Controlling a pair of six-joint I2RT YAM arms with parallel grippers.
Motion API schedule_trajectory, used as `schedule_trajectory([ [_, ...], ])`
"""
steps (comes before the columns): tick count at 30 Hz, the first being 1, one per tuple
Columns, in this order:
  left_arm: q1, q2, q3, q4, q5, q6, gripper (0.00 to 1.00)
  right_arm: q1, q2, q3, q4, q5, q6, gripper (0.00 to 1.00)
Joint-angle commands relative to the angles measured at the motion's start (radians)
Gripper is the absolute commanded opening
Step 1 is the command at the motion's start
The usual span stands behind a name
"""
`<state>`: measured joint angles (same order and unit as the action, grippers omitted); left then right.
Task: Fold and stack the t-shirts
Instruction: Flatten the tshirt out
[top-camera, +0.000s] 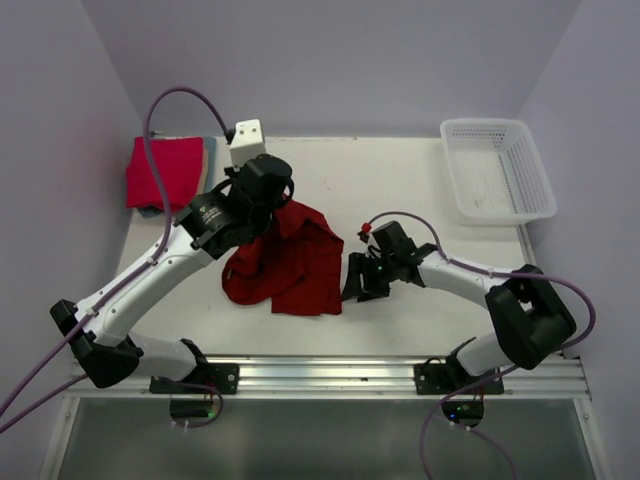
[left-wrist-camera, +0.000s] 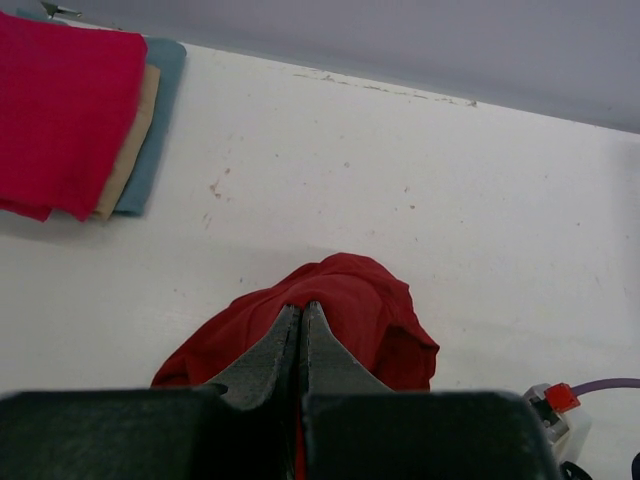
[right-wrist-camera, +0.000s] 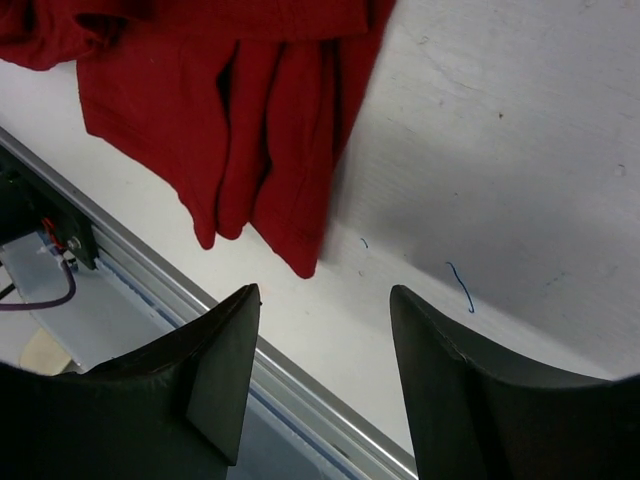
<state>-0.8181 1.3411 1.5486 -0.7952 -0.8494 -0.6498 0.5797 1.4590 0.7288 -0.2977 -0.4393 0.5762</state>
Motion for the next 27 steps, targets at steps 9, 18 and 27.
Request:
schedule_trajectory([
  [9,0.014,-0.056,0.025,0.014,-0.033,0.018,0.00,0.066,0.177,0.029,0.169,-0.007,0.068,0.55],
  [18,0.023,-0.100,-0.010,0.010,-0.031,0.016,0.00,0.117,0.245,0.087,0.166,0.048,0.085,0.13],
  [27,0.030,-0.137,-0.039,0.014,-0.031,0.019,0.00,0.114,0.037,0.250,-0.265,0.507,-0.001,0.00],
])
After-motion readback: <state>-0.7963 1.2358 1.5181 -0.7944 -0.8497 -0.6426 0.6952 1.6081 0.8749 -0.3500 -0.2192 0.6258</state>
